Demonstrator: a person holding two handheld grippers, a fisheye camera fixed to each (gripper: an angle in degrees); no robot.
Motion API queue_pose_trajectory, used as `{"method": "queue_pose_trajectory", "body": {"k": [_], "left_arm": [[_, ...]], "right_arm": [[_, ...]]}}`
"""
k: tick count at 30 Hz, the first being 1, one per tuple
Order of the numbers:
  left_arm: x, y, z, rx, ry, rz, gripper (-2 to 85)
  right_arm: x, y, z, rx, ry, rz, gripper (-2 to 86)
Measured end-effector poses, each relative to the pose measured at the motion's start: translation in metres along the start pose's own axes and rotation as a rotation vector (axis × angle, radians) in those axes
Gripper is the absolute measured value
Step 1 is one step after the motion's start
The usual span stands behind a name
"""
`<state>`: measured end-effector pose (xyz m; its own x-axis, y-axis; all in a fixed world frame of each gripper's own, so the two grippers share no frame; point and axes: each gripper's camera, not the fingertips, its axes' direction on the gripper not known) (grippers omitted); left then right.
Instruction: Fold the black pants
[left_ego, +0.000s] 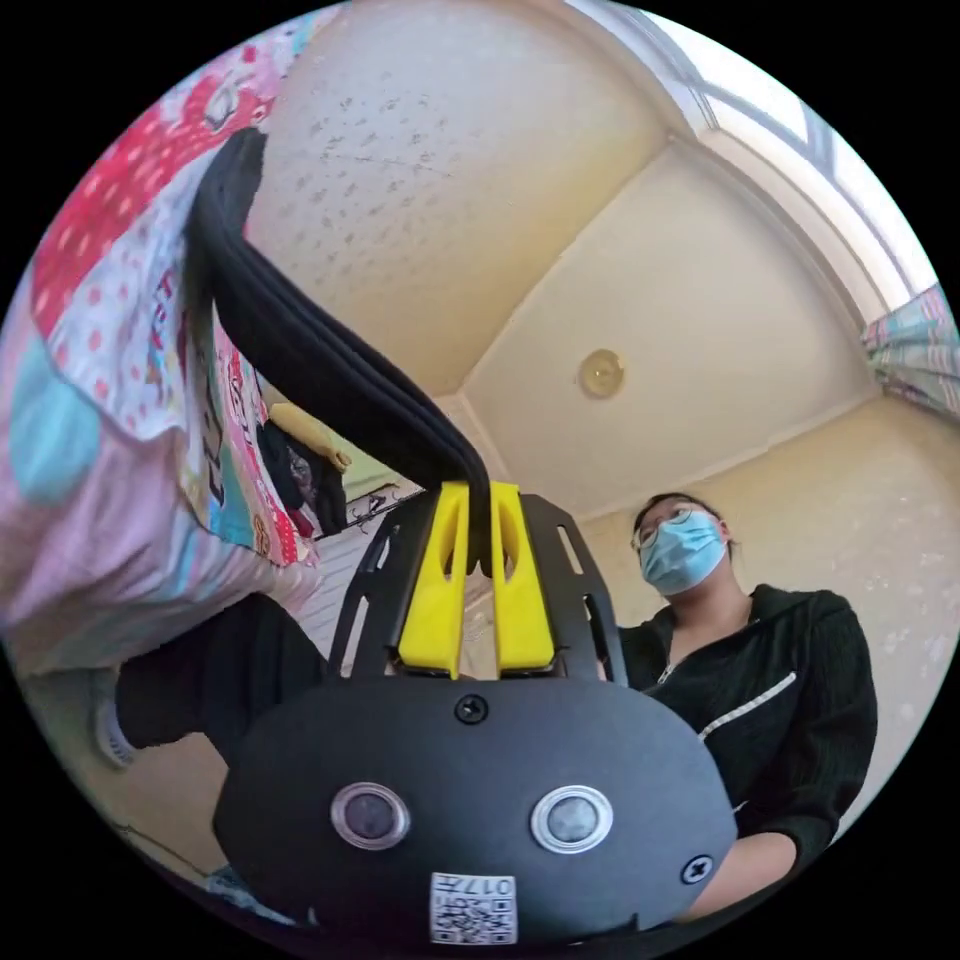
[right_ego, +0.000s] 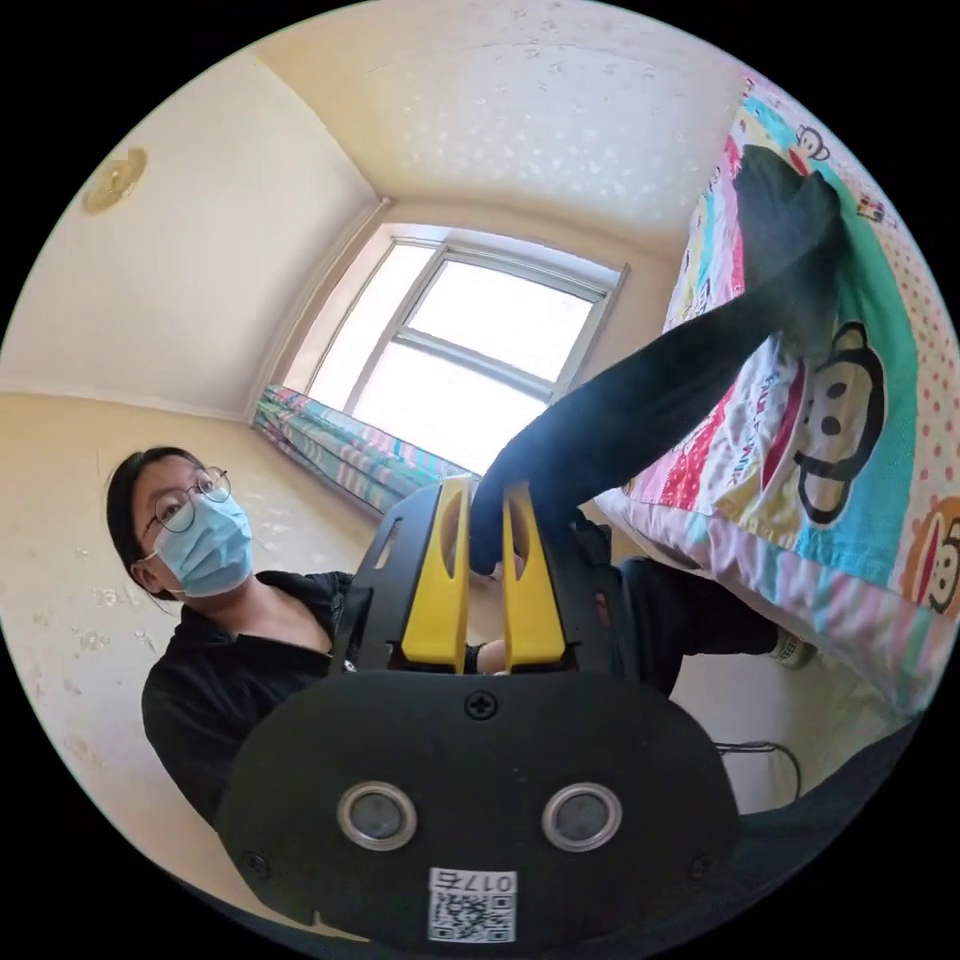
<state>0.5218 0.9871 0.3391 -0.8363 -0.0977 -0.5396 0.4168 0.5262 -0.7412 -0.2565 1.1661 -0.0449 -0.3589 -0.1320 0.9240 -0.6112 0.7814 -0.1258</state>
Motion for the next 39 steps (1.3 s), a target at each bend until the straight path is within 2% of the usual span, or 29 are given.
{"method": "queue_pose_trajectory", "body": {"k": [3,6,9,13,16,18,24,26,30,32,34,36,38,39], "left_arm": [[0.075,-0.014,0.021,-0.155,-0.112,0.198,4.2],[0.141,-0.013,0.045,-0.297,-0.126,0.319,4.0],[0.191,0.0,0.069,-0.411,-0.084,0.36,4.0],[0.215,0.018,0.087,-0.441,-0.088,0.333,4.0],[0.193,0.017,0.086,-0.385,-0.22,0.245,4.3],[0.154,0.002,0.082,-0.334,-0.306,0.109,4.4],[0.019,-0.048,0.058,-0.074,-0.385,-0.181,7.2],[-0.018,-0.055,0.047,-0.007,-0.393,-0.255,11.4],[-0.023,-0.051,0.026,0.215,-0.363,-0.171,14.8],[-0.006,-0.049,0.032,0.182,-0.381,-0.077,14.7],[0.004,-0.044,0.05,0.05,-0.435,0.004,13.7],[-0.001,-0.032,0.075,-0.13,-0.598,0.052,13.1],[-0.019,-0.022,0.086,-0.226,-0.763,0.029,13.4],[-0.029,-0.018,0.087,-0.257,-0.814,0.019,13.1]], "right_arm": [[-0.044,0.011,0.023,-0.09,0.035,-0.09,3.8],[-0.092,0.033,0.049,-0.186,0.053,-0.175,3.7],[-0.133,0.059,0.073,-0.248,0.042,-0.228,3.9],[-0.142,0.075,0.09,-0.261,0.033,-0.209,4.0],[-0.085,0.06,0.083,-0.209,0.093,-0.06,4.3],[-0.036,0.043,0.076,-0.161,0.105,0.042,4.7],[0.155,-0.028,0.056,0.051,0.08,0.319,8.2],[0.212,-0.037,0.048,0.162,0.137,0.363,11.1],[0.222,-0.03,0.046,0.24,0.157,0.263,10.9],[0.205,-0.018,0.059,0.203,0.321,0.162,10.0],[0.2,-0.005,0.077,0.133,0.471,0.087,9.4],[0.215,0.008,0.096,0.044,0.638,0.058,8.7],[0.263,0.022,0.112,-0.114,0.865,0.171,8.0],[0.27,0.025,0.112,-0.13,0.866,0.168,7.9]]}}
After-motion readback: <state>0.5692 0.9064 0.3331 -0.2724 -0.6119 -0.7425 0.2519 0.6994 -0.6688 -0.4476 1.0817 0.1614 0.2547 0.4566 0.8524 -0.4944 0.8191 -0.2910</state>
